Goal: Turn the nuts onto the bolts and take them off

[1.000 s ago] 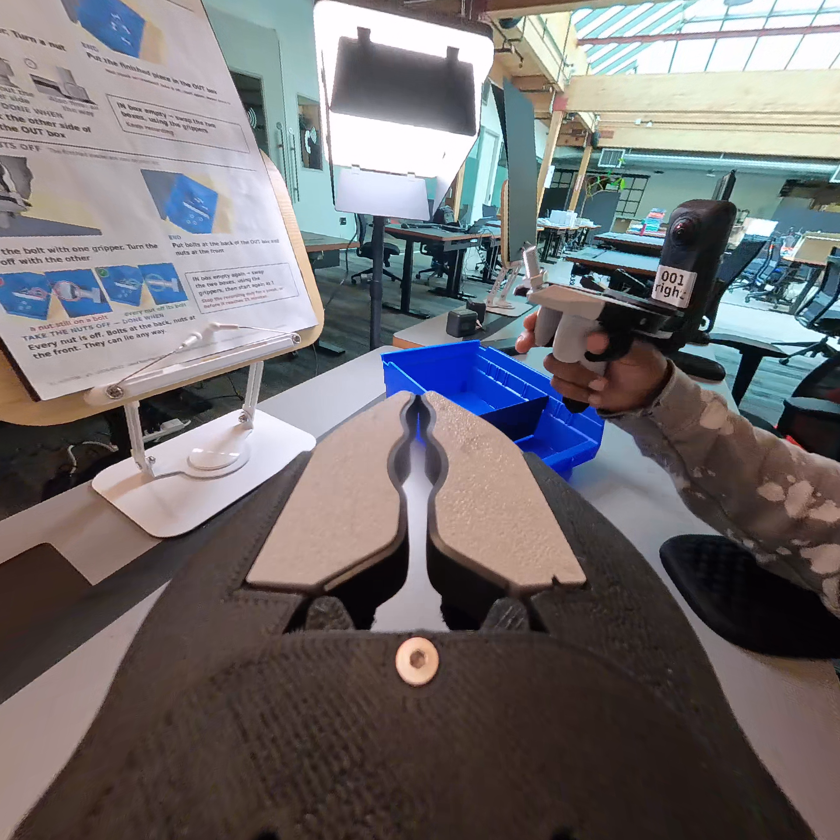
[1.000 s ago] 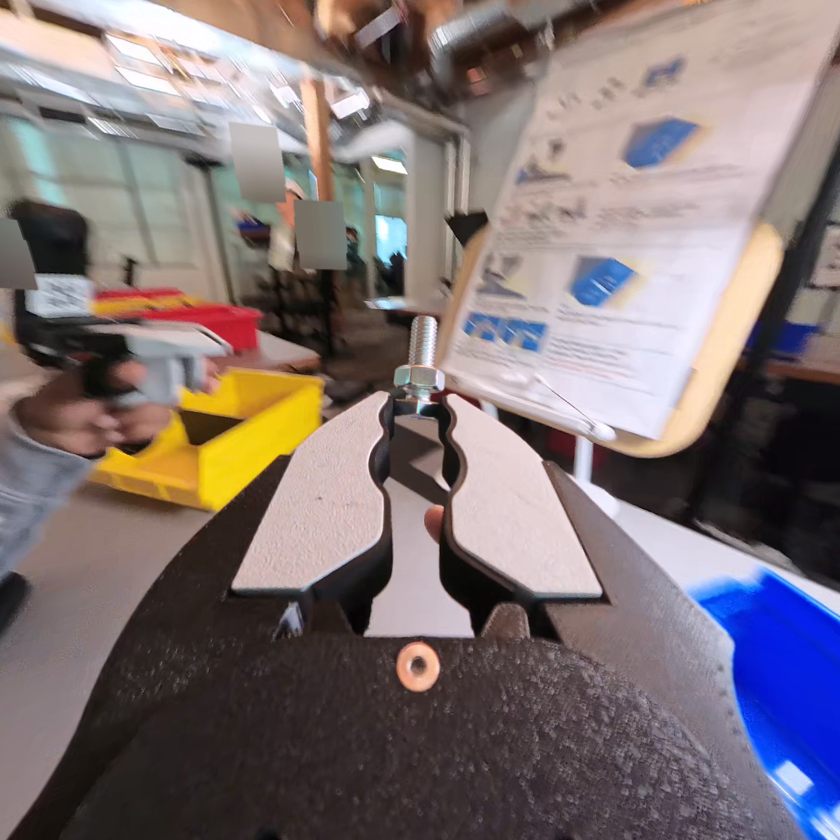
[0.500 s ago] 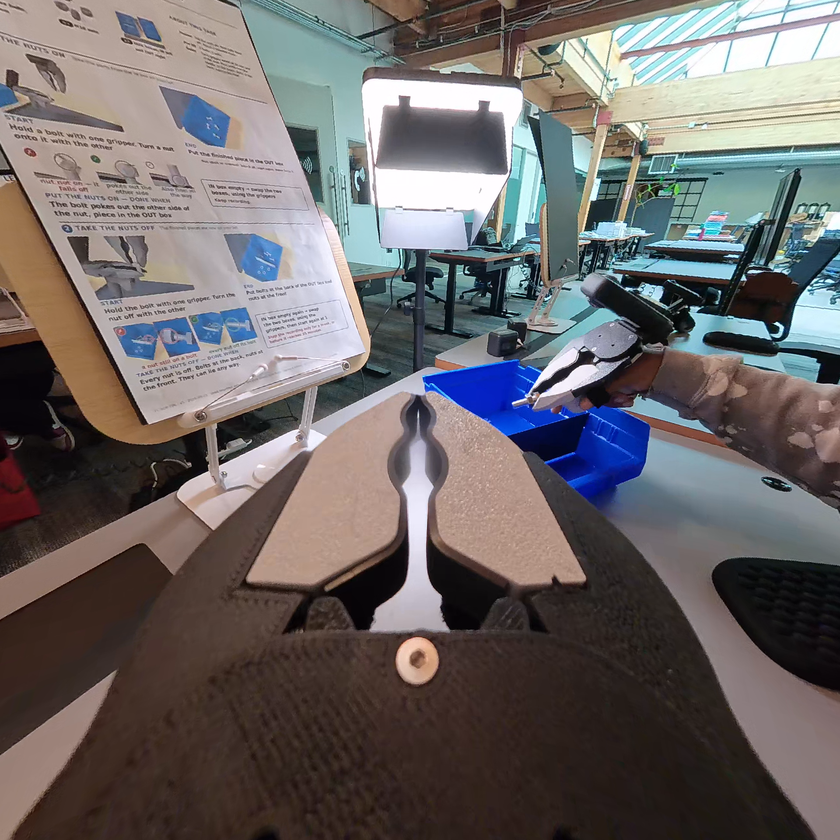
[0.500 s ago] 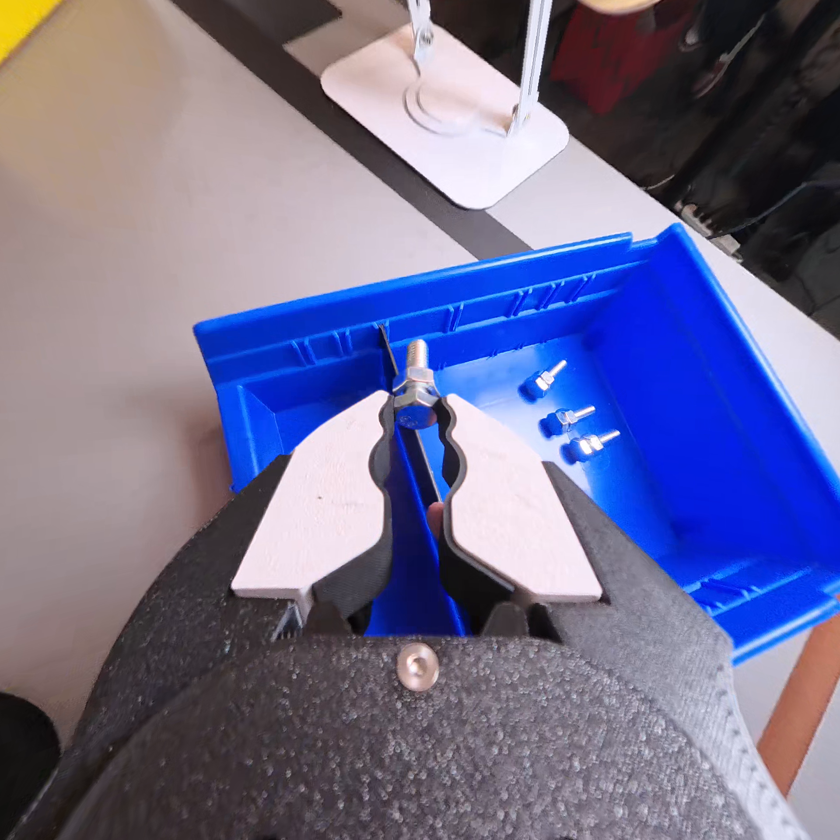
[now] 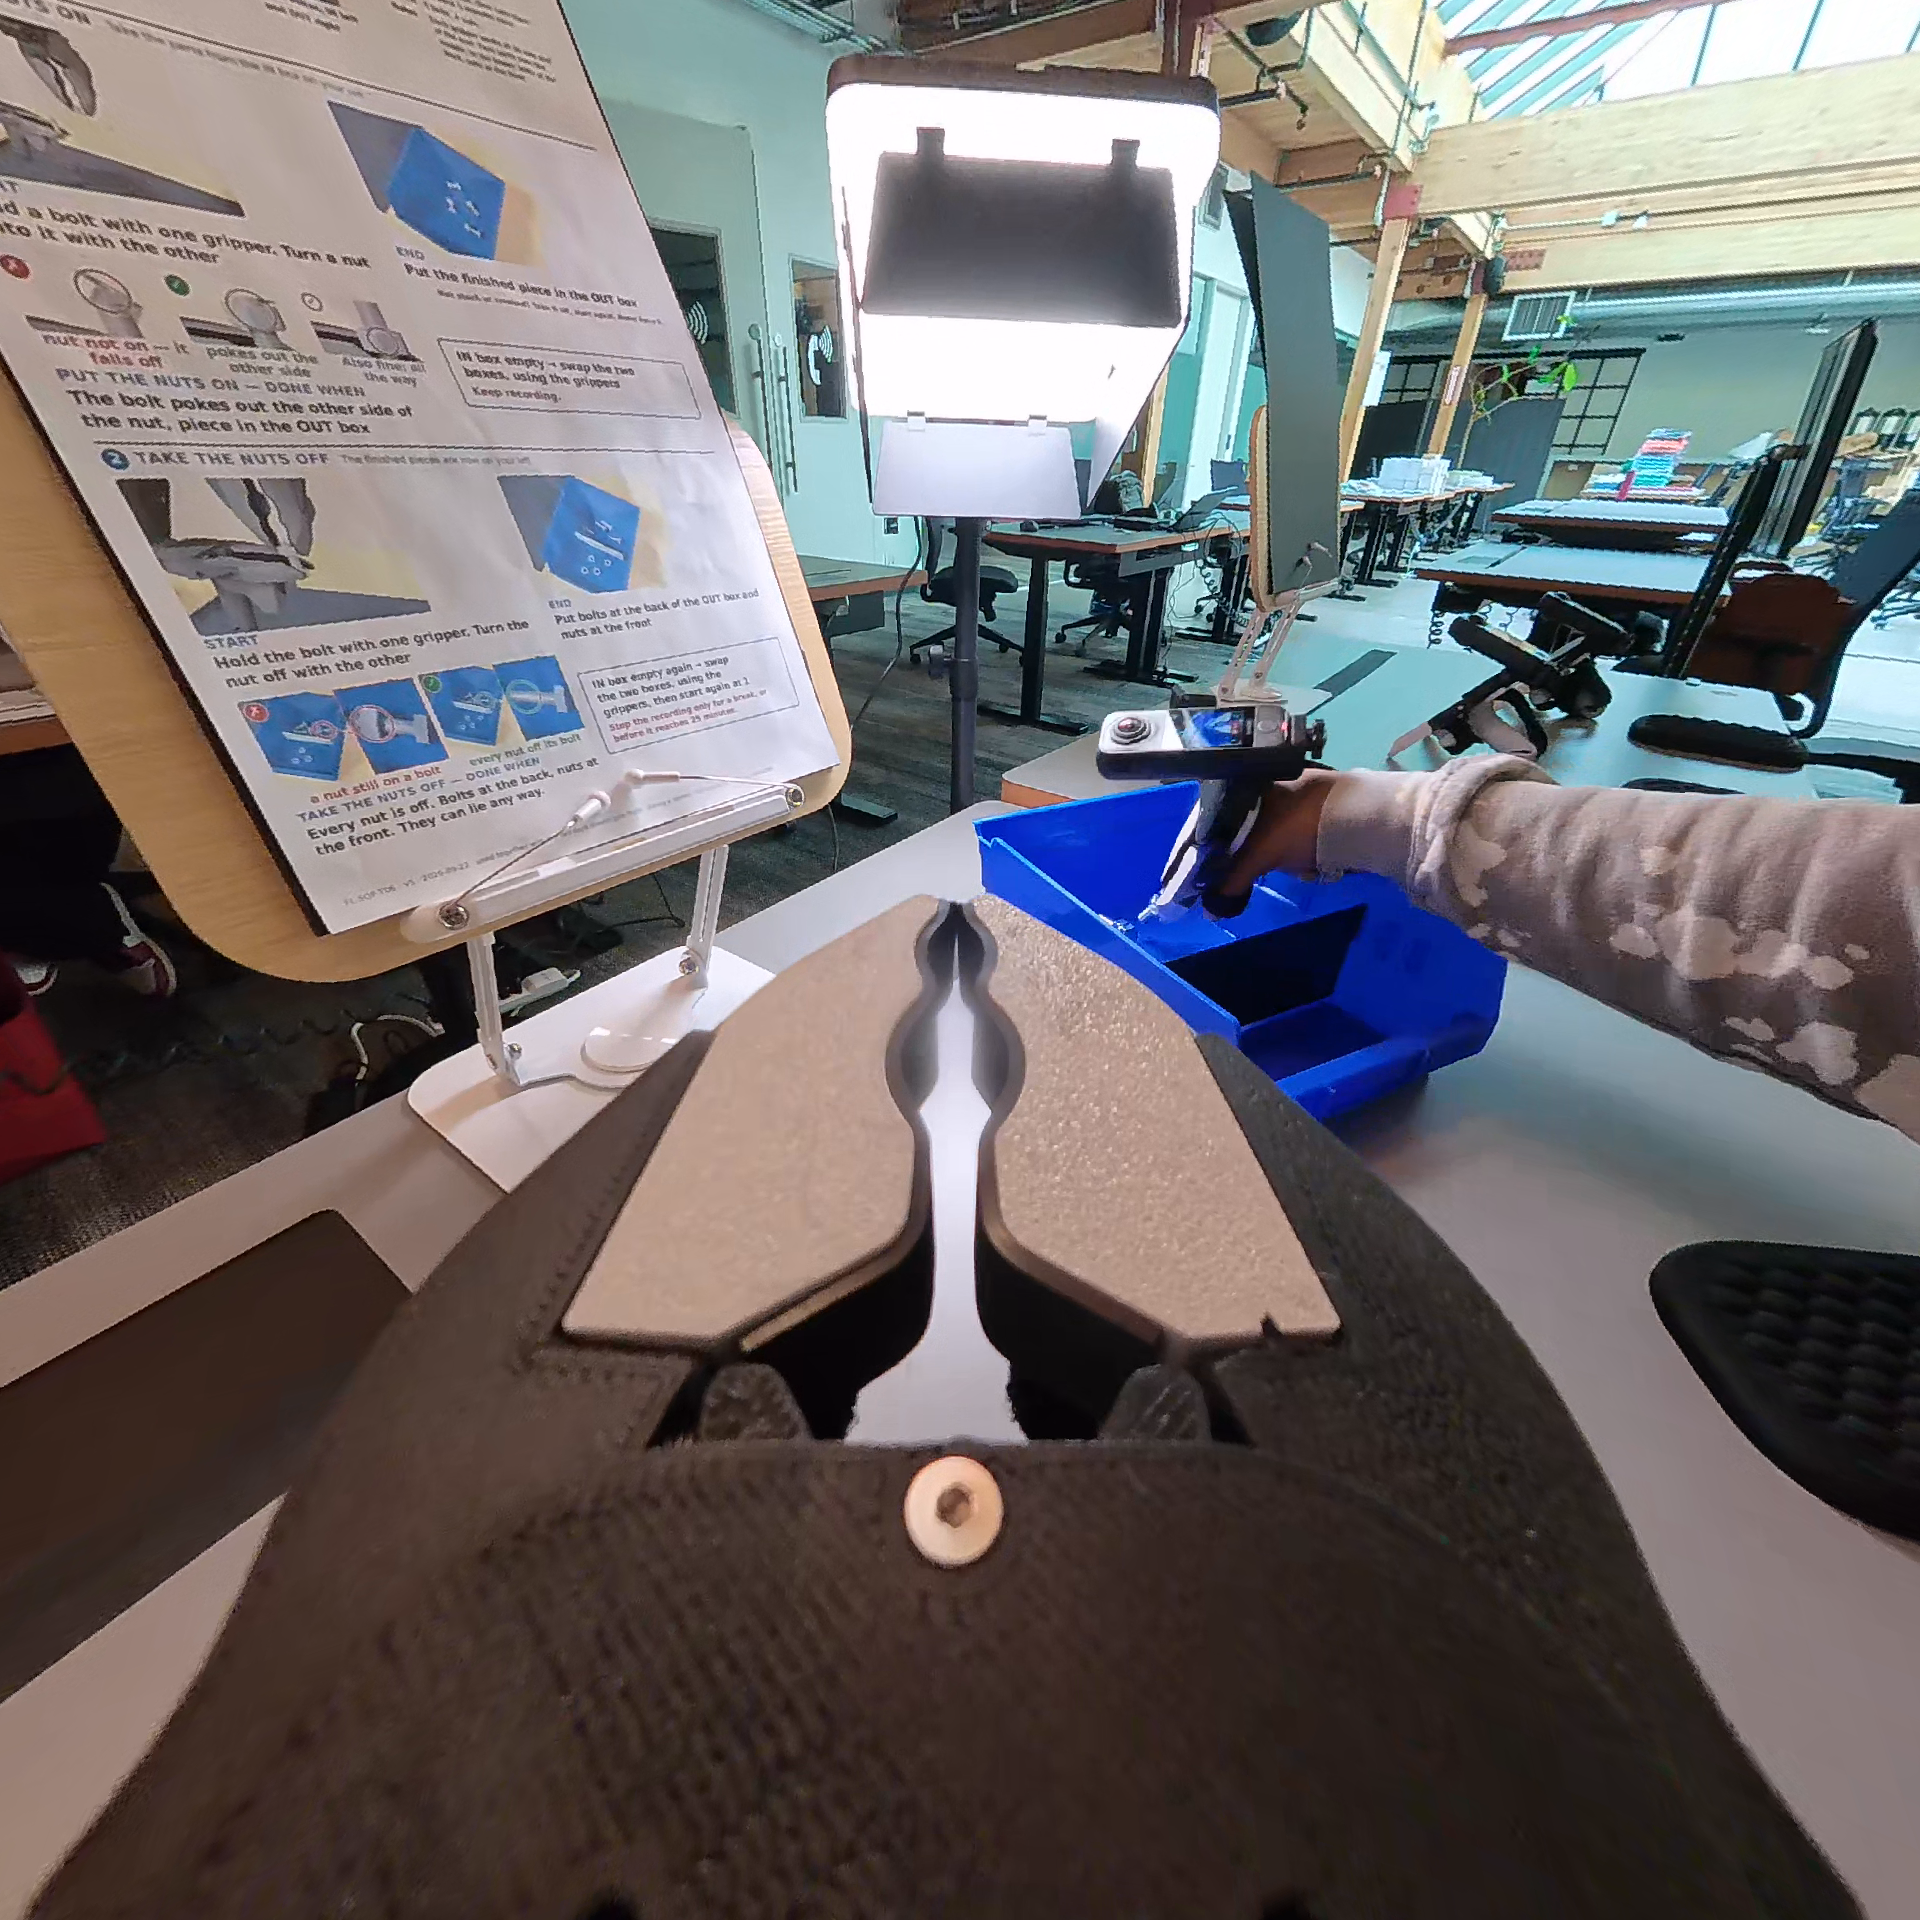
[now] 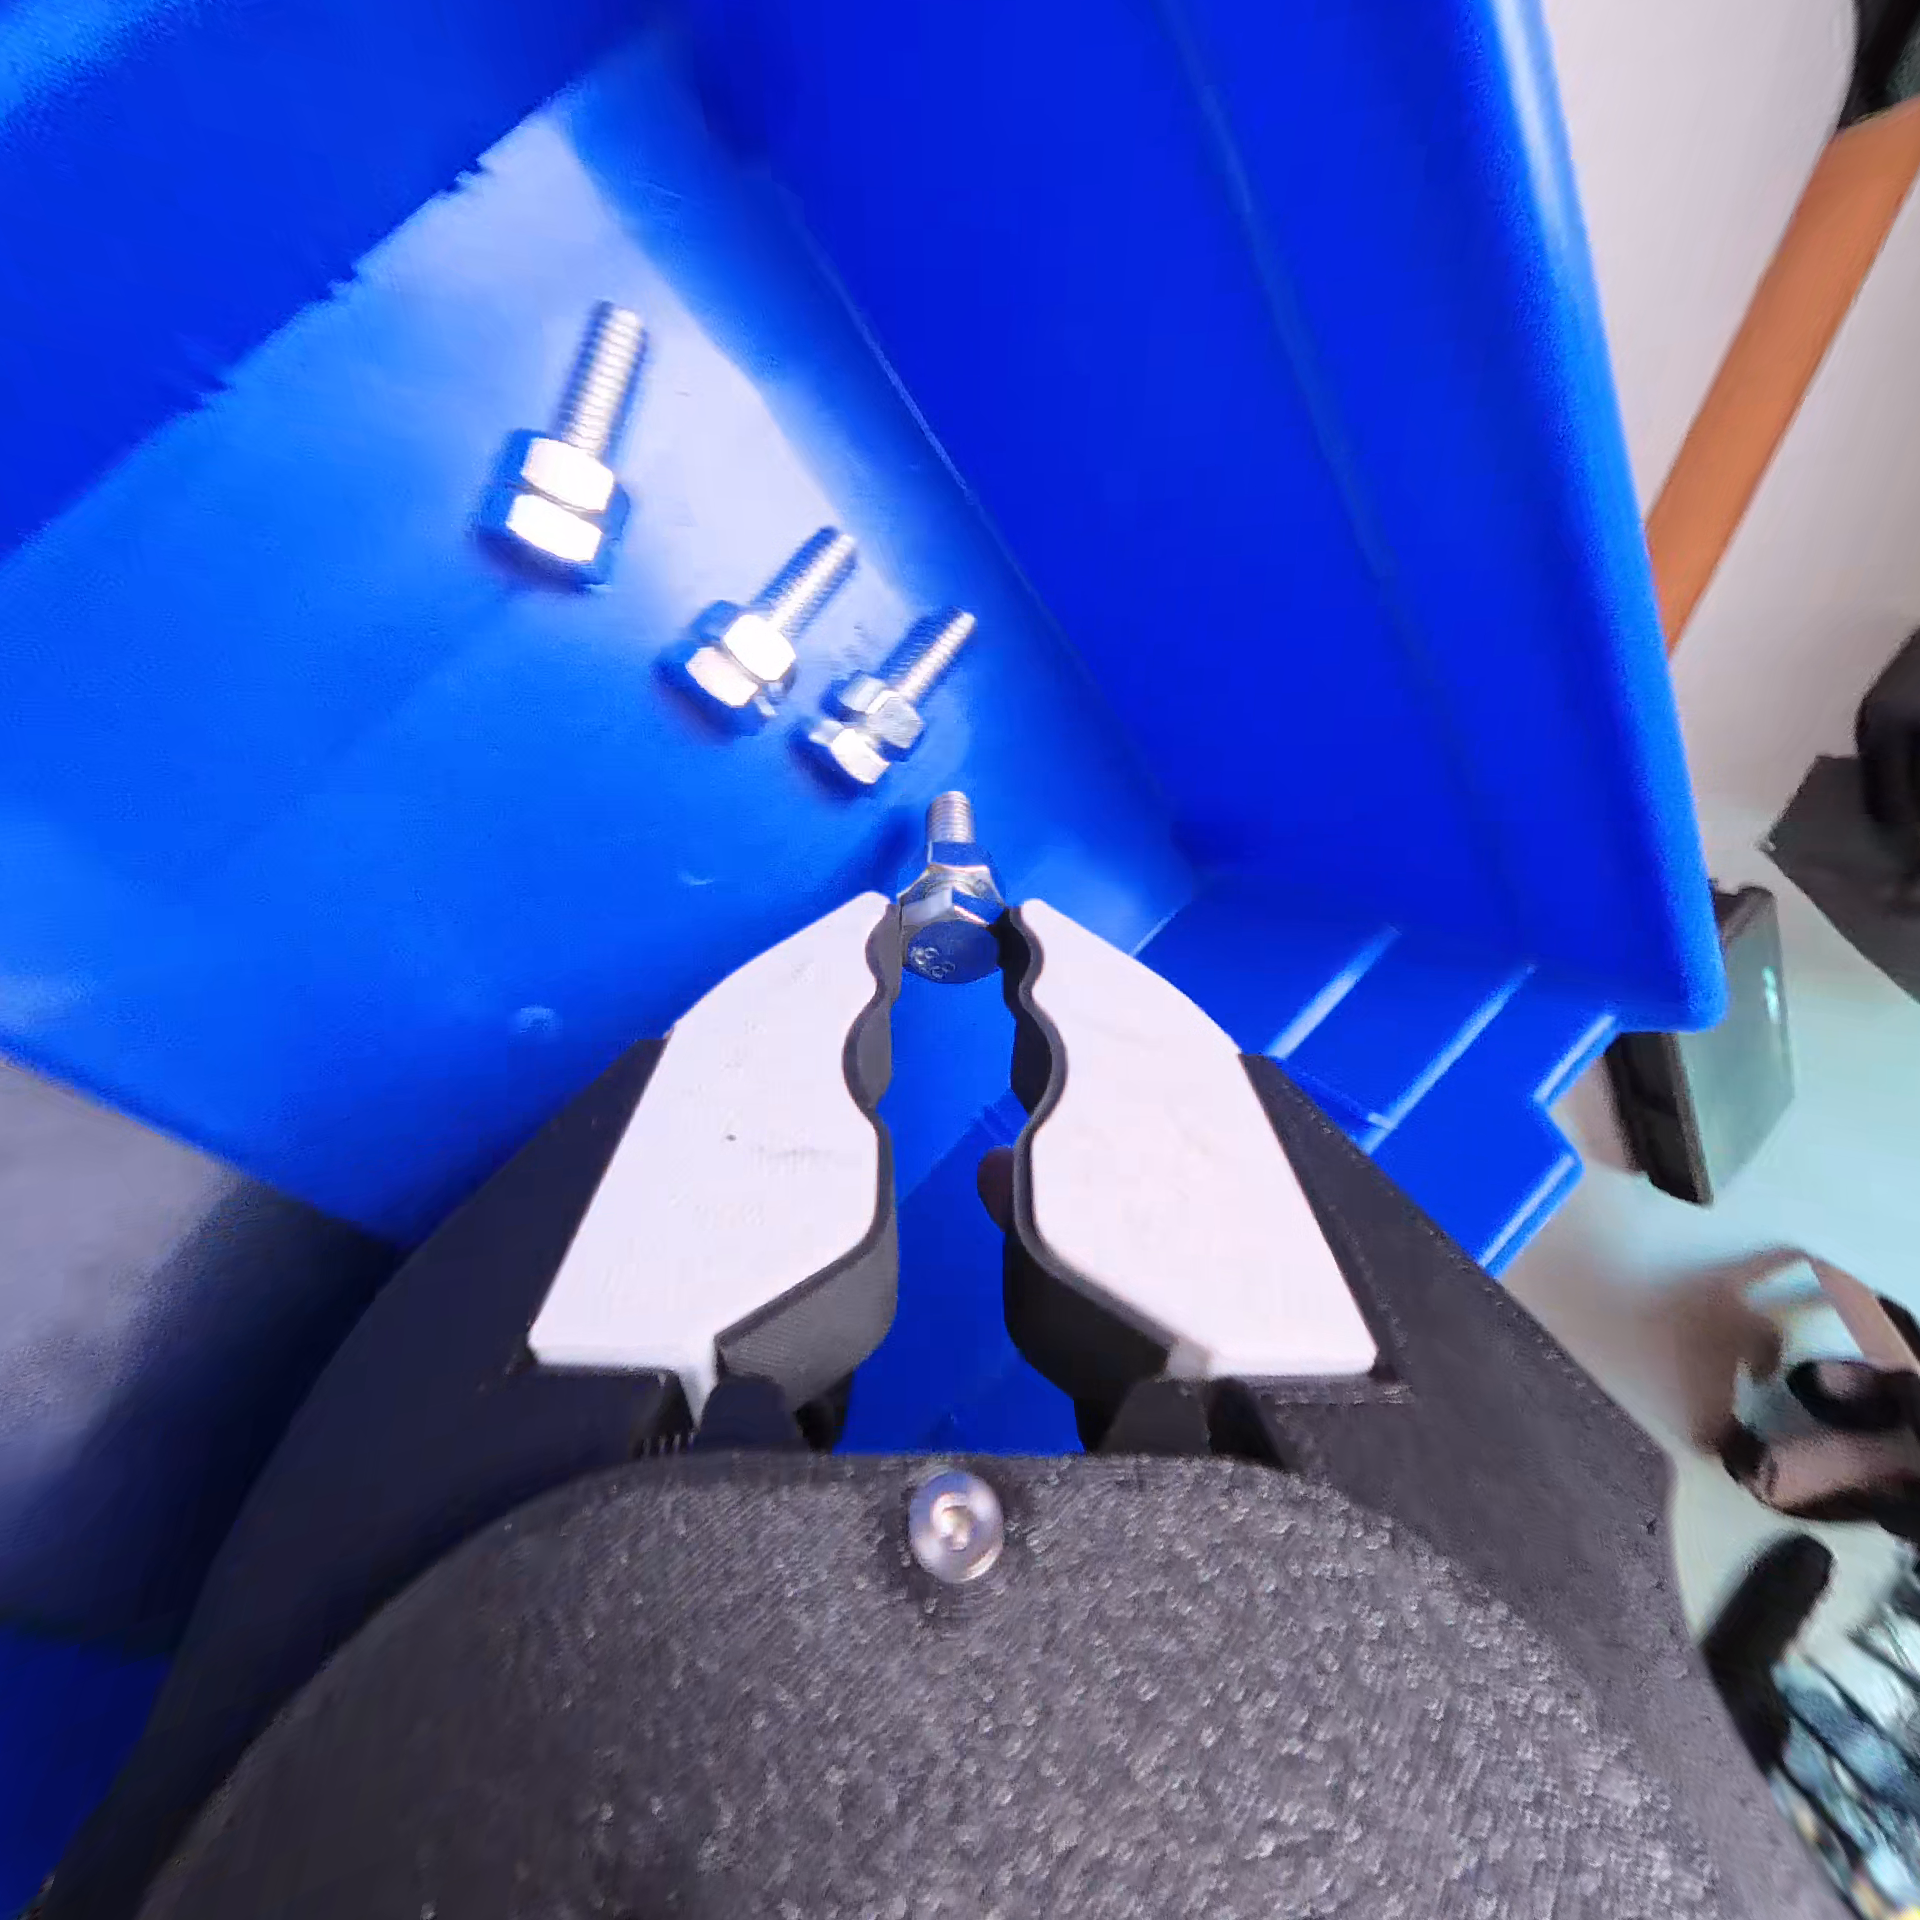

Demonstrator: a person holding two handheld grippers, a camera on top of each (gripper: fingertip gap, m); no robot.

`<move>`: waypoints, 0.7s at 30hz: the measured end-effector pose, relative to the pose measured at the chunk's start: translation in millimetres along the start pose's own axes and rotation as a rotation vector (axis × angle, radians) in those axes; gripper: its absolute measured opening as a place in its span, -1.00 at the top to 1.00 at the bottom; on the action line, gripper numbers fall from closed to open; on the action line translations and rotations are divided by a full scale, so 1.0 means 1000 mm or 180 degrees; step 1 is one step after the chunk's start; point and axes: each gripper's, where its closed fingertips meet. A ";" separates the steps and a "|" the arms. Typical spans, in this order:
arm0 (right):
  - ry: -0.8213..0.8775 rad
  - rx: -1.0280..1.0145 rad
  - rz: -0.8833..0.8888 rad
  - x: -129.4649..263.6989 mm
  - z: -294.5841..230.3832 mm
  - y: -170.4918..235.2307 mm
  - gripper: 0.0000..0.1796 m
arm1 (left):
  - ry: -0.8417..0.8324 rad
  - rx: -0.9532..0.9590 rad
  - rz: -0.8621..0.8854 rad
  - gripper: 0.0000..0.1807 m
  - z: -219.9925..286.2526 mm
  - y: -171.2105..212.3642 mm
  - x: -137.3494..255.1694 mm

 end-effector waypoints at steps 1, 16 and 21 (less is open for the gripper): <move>0.0101 -0.0043 -0.0075 -0.005 0.005 0.000 0.80 | 0.0000 0.0000 -0.0004 0.99 0.000 0.000 0.000; -0.0068 0.0124 0.1270 0.087 0.002 -0.032 0.62 | -0.0061 -0.0040 -0.0098 0.96 -0.004 0.005 -0.004; 0.0062 0.0227 0.2234 0.168 -0.019 -0.016 0.62 | -0.0130 -0.0011 -0.0062 0.90 -0.009 0.004 -0.001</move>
Point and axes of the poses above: each gripper's, where its closed fingertips meet, x back along the fingers, y out of its underside, z = x × y across the jaws, and after that the axes turned 9 degrees about -z, right-handed
